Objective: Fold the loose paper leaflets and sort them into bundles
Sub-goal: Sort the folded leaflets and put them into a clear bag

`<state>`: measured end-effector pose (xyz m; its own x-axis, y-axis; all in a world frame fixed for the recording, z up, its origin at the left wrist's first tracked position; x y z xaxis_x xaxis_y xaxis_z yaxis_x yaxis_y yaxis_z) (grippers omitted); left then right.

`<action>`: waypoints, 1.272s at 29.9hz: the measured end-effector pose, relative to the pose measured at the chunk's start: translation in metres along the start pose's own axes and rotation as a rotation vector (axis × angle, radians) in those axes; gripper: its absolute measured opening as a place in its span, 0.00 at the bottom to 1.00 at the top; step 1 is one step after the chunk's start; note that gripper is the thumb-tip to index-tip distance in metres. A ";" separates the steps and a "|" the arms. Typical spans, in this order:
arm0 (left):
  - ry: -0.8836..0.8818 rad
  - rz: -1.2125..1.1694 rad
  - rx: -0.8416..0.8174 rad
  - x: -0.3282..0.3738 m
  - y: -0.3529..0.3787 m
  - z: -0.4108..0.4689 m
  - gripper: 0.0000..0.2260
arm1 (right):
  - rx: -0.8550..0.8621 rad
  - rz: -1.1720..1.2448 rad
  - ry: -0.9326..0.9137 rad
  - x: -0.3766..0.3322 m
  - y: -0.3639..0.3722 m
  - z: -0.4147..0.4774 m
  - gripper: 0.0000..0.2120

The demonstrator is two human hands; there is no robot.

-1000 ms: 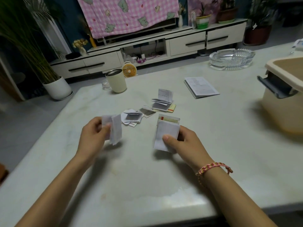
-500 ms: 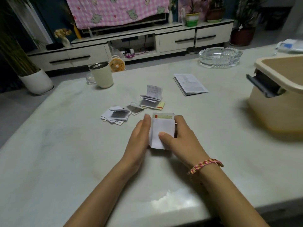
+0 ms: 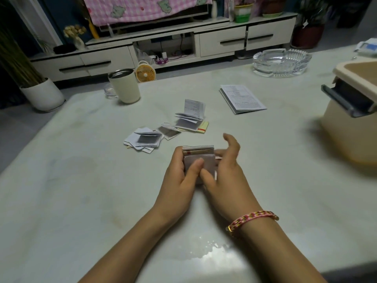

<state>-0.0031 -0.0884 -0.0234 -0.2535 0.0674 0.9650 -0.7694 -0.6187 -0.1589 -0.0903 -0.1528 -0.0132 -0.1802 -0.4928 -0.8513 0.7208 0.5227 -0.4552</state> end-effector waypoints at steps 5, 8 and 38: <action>-0.013 0.108 -0.016 -0.003 -0.001 -0.001 0.08 | -0.139 -0.419 -0.161 -0.003 0.005 0.001 0.19; 0.045 0.161 0.093 0.001 -0.002 -0.002 0.09 | -0.124 -0.401 -0.145 -0.002 -0.001 0.003 0.16; 0.019 0.348 -0.007 0.005 0.005 -0.011 0.07 | -0.134 0.027 -0.054 0.005 -0.049 -0.003 0.06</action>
<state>-0.0145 -0.0831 -0.0215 -0.5121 -0.1317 0.8488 -0.6393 -0.6015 -0.4790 -0.1291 -0.1791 0.0039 -0.1229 -0.5124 -0.8499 0.6283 0.6227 -0.4663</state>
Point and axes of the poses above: each hand's wrist, its own z-axis towards the middle knuckle, its own y-axis out of the palm, x = y × z, the point moved 3 cm from there along z, towards the middle knuckle, and after that the axes turned 7 degrees about -y, right-handed, at the moved point
